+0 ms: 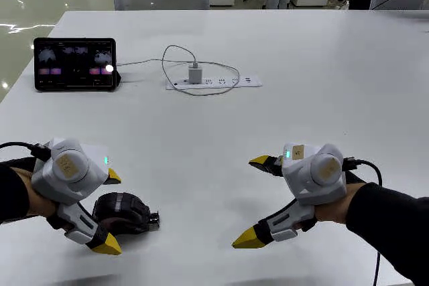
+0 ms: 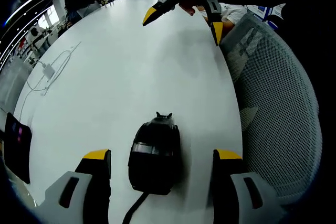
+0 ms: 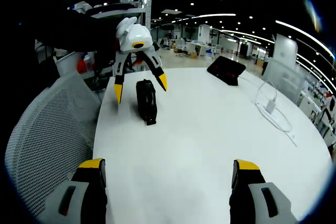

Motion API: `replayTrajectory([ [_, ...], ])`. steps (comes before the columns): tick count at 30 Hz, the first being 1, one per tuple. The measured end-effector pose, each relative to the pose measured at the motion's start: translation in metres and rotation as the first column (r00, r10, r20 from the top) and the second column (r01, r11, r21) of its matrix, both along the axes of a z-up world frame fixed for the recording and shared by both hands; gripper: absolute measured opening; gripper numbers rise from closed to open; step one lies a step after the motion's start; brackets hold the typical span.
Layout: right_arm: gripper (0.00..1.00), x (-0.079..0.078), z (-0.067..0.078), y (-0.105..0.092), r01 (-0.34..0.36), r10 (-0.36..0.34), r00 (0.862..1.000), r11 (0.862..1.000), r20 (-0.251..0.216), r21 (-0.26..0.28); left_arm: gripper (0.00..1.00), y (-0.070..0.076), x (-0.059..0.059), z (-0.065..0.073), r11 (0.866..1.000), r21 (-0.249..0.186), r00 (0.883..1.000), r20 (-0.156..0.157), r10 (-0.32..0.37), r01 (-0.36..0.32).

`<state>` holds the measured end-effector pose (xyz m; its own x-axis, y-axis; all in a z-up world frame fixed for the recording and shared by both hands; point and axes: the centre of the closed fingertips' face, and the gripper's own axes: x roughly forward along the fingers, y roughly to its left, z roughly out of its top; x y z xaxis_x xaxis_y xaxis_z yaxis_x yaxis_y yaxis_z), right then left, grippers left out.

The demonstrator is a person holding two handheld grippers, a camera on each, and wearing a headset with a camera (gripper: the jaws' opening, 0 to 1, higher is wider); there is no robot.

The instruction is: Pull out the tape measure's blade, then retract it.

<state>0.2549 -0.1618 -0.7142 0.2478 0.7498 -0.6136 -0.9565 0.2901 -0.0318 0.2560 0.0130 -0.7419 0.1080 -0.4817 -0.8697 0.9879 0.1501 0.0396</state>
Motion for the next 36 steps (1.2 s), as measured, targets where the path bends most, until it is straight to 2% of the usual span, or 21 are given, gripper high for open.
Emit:
replayTrajectory([
  [4,0.99,-0.001,-0.002,0.007,-0.015,0.015,1.0,1.0,-0.009,0.002,0.63,0.001,0.005,-0.001,1.0,0.014,1.0,0.024,0.002,-0.002],
  [8,0.99,-0.002,-0.005,0.014,-0.025,0.025,1.0,1.0,-0.016,0.004,0.57,-0.004,0.007,0.002,1.0,0.0,1.0,0.029,0.005,-0.005],
  [15,0.99,-0.002,-0.009,0.026,-0.034,0.034,0.999,0.999,-0.025,0.017,0.44,-0.009,0.008,0.001,1.0,0.018,0.999,0.044,-0.015,0.015],
  [20,0.99,-0.001,-0.011,0.033,-0.046,0.047,0.999,0.999,-0.025,0.021,0.37,-0.013,0.006,-0.002,0.999,0.035,0.999,0.039,-0.031,0.03],
  [22,0.99,0.0,-0.012,0.036,-0.048,0.049,0.998,0.999,-0.027,0.021,0.32,-0.01,0.012,-0.003,0.997,0.067,0.995,0.084,-0.047,0.042],
  [23,0.99,0.001,-0.012,0.037,-0.052,0.053,0.998,0.998,-0.026,0.02,0.32,-0.01,0.01,-0.003,0.997,0.069,0.997,0.066,-0.039,0.034],
  [27,0.99,0.003,-0.016,0.041,-0.066,0.066,0.998,0.998,-0.024,0.01,0.32,-0.009,0.011,-0.006,0.996,0.087,0.997,0.067,-0.033,0.027],
  [29,0.99,0.003,-0.019,0.043,-0.073,0.073,0.997,0.997,-0.028,0.007,0.32,-0.009,0.012,-0.007,0.995,0.088,0.995,0.073,-0.063,0.056],
  [32,0.99,0.003,-0.023,0.047,-0.091,0.091,0.995,0.996,-0.035,0.005,0.32,-0.009,0.012,-0.006,0.997,0.071,0.996,0.072,-0.048,0.042],
  [36,0.99,0.005,-0.029,0.055,-0.109,0.109,0.993,0.994,-0.039,0.011,0.32,-0.009,0.014,-0.007,0.996,0.074,0.995,0.084,-0.051,0.045],
])
